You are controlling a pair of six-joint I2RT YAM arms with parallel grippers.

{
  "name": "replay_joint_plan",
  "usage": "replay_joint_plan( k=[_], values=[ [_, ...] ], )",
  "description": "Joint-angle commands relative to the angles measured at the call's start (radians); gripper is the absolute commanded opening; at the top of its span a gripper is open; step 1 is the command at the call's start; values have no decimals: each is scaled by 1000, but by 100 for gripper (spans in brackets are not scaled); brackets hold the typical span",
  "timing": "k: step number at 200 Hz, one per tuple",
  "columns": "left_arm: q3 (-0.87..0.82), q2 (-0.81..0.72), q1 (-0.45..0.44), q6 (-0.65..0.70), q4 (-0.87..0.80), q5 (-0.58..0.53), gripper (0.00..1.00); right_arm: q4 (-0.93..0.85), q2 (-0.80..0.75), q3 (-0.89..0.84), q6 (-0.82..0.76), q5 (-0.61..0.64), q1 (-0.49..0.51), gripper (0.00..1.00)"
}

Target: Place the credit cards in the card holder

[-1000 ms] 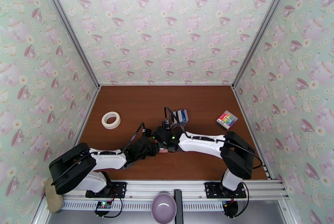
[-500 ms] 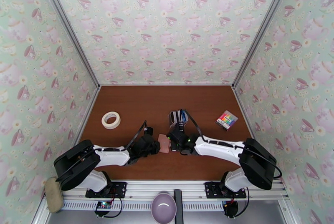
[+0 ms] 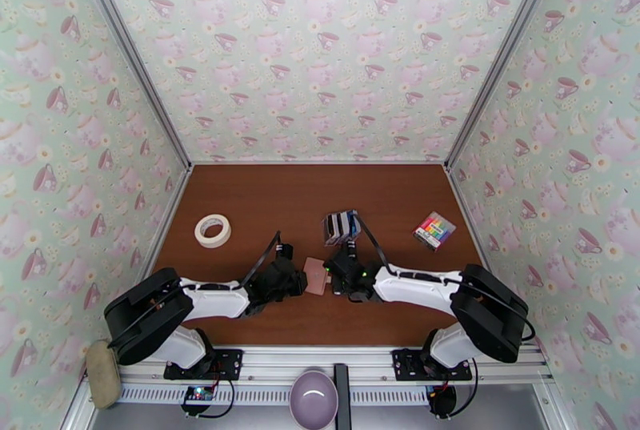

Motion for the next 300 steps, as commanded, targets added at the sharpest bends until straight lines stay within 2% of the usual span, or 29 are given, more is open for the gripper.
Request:
replay_joint_plan(
  k=[1, 35, 66, 104, 157, 217, 236, 260, 300],
  values=[
    [-21, 71, -13, -20, -143, 31, 23, -6, 14, -17, 11, 17, -14, 16],
    [-16, 78, -14, -21, -143, 32, 23, -21, 12, -24, 10, 32, -20, 22],
    [-12, 78, -14, -21, -146, 32, 23, -23, 13, -27, 5, 37, -24, 23],
    [-7, 83, -18, -24, -146, 33, 23, -26, 62, -5, 0, 35, -23, 22],
    [-22, 65, -18, -30, -150, 26, 22, -52, 3, -32, -15, 57, -46, 20],
    [-10, 77, -17, -30, -143, 36, 22, -48, 48, -21, -45, 33, -72, 19],
    [-7, 74, -18, -29, -142, 42, 22, -63, 13, -9, -53, 38, -72, 19],
    [-7, 57, -17, -32, -141, 48, 22, -113, -104, 29, -69, 52, -72, 20],
    [3, -6, -17, -22, -175, 40, 23, -141, -258, 99, -84, -1, -71, 22]
  ],
)
